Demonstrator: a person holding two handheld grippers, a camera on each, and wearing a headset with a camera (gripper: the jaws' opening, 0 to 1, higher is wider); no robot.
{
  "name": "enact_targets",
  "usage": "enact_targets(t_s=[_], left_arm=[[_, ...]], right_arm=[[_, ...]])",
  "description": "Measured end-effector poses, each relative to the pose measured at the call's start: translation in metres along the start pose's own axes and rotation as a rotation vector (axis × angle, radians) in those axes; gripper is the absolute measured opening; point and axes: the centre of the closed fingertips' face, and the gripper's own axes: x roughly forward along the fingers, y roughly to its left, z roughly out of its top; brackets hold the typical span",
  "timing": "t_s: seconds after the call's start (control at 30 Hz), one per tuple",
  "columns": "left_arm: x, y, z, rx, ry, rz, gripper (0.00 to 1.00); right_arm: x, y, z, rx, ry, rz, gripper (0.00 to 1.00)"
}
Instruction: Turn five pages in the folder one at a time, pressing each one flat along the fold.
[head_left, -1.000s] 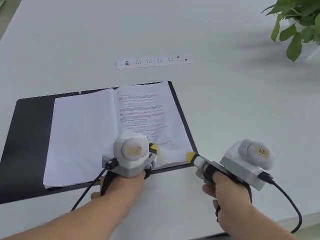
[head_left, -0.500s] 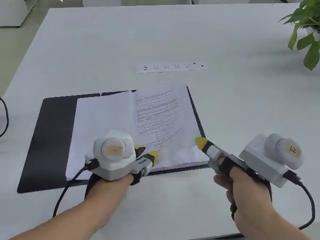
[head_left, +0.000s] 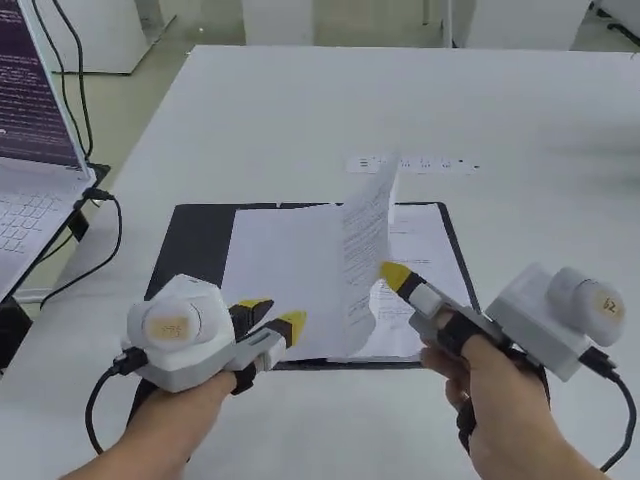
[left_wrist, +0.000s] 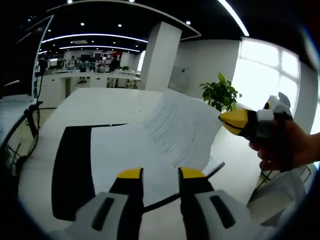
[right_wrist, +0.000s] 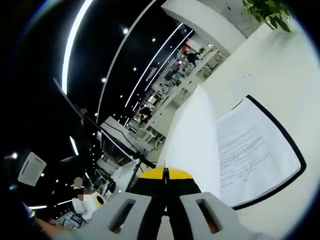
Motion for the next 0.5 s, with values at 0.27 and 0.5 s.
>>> enact_targets(t_s=[0.27, 0.5], left_arm=[[-0.036, 0.032, 0.006, -0.021, -0.042, 0.071, 0.25], [-0.060, 0.054, -0.001, -0.043, -0.052, 0.127, 0.26]], right_arm=[[0.038, 0.024, -0.042, -0.007, 0.105, 0.041, 0.00], [0.069, 0.030, -0.083, 0.003, 0.199, 0.044, 0.00]])
